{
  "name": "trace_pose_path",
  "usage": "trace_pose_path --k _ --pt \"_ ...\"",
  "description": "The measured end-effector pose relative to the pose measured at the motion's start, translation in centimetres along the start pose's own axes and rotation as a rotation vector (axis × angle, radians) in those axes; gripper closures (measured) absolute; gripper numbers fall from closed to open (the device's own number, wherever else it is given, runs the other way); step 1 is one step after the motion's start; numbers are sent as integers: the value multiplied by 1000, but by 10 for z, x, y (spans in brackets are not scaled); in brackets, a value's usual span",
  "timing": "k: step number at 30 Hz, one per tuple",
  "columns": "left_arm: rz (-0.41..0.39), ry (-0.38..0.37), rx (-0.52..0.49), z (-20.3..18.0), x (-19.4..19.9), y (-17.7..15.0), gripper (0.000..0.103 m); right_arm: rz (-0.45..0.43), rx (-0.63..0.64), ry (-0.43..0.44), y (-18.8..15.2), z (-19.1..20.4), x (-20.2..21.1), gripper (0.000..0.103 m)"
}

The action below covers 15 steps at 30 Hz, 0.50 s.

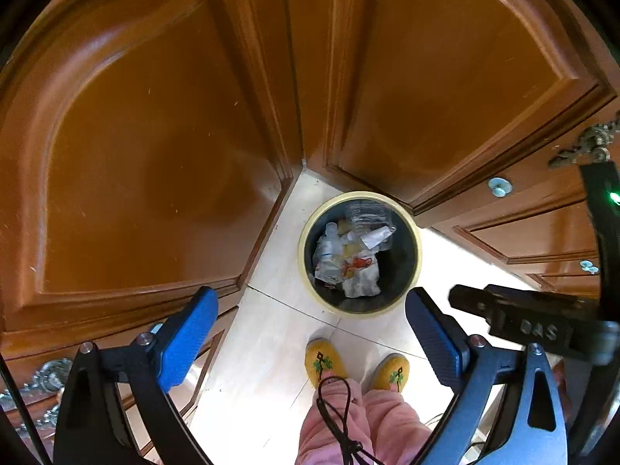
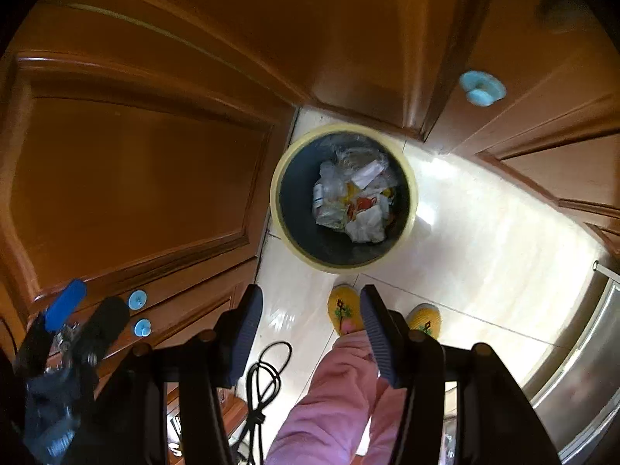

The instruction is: Collect trash

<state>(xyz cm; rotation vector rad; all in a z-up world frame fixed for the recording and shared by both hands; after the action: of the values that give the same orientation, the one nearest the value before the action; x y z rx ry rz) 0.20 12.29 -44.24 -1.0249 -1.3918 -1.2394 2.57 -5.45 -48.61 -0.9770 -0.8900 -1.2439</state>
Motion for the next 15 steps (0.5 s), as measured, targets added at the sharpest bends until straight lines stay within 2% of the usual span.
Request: trace_pose_path --k 5,8,15 --pt "2 -55 -19 -11 36 8 7 -100 22 1 -19 3 66 50" --pt "1 -90 -31 -19 63 13 2 -167 39 -2 -31 8 109 50" --pt "-61 -136 -88 -44 138 24 1 -355 82 -4 -59 20 214 50"
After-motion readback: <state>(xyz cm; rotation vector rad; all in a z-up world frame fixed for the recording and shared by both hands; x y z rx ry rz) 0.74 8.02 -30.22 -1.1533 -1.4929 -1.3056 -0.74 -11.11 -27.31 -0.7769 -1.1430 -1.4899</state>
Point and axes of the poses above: each gripper's, at about its wrist camera, not at the fingertips, and x roughly against the way its jaws point, z to its left, y to its top, the point moved 1 cm from there along -x, roughly the way its jaws point, and after that the axes turned 1 degree about -y, right-handed, at the moved point
